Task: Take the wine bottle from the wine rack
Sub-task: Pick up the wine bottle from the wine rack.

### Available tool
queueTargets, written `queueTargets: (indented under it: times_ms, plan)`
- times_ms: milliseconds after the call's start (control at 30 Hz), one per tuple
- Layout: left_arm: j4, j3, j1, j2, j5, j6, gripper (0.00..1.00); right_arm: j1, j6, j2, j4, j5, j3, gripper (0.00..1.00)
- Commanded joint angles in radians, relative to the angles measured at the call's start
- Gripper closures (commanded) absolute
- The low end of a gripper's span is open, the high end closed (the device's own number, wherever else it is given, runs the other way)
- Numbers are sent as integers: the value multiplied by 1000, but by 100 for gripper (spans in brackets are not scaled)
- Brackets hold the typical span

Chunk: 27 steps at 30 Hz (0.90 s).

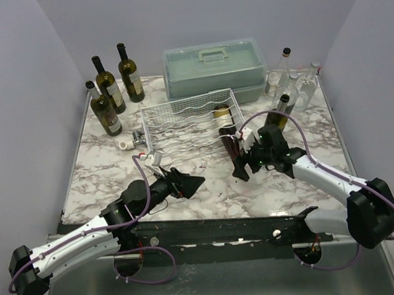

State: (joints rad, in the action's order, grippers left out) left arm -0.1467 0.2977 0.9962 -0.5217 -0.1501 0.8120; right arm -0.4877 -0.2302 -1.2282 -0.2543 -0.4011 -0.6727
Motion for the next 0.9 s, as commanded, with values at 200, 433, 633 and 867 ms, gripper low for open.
queueTargets:
  times_ms: [200,433,633,867]
  plan:
    - [-3,-29,-5,22,-77,29,2,-101,362,-107,314,463,31,5]
    - [-3,-24,-7,13,-78,27,2,-155,389,-189,340,560,15,18]
    - [-5,-46,-7,42,-95,36,2,-158,399,-237,342,550,0,30]
    - [-4,-60,-7,62,-97,40,2,-158,426,-302,325,545,-38,39]
